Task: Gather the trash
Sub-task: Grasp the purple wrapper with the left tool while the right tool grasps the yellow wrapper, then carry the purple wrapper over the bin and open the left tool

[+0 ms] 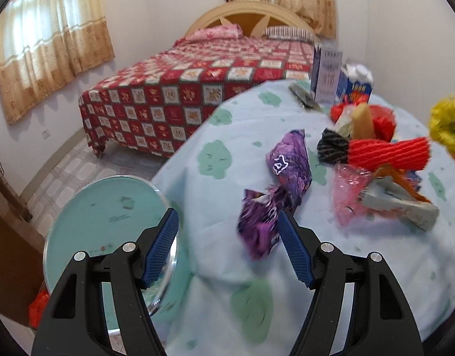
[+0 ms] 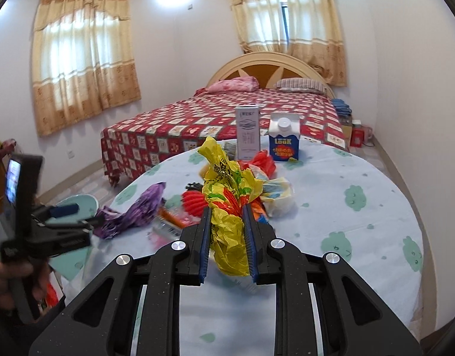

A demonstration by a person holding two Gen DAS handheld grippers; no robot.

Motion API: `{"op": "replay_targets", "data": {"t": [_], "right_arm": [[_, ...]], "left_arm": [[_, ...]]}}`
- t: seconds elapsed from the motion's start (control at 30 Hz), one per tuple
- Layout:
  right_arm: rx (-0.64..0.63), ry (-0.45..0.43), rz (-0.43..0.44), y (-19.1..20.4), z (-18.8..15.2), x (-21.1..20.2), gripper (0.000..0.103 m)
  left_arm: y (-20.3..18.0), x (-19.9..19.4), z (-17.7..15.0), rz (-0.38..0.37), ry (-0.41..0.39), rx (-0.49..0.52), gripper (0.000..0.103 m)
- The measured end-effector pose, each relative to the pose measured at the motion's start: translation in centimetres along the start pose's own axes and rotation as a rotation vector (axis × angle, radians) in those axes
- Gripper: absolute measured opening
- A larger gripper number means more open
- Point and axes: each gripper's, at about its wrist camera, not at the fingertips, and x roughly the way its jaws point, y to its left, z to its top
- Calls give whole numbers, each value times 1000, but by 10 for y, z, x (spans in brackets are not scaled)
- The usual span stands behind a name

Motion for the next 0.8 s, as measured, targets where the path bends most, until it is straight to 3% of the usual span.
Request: {"op": "replay_targets", "data": {"t": [0.07,0.1,0.13,0.2,0.53,0.8], "right_arm": [[5,7,2,-3,0,6,22],[4,9,4,-3,1,8,22],[4,12,9,-2,1,10,22],[2,11,15,-1,2,13,22],[-37,-2,71,31,18,28,22],[-88,6,101,63,26,46,22]], "left_arm": [[-5,16,2,2,28,7,58],[-6,22,3,-18,49,9,37],[-8,23,5,-43,49,13,24],[-11,19,6,-35,45,46,11],[23,-32,8,18,-48,54,11],[52,-44,3,91,-66,19,11]]}}
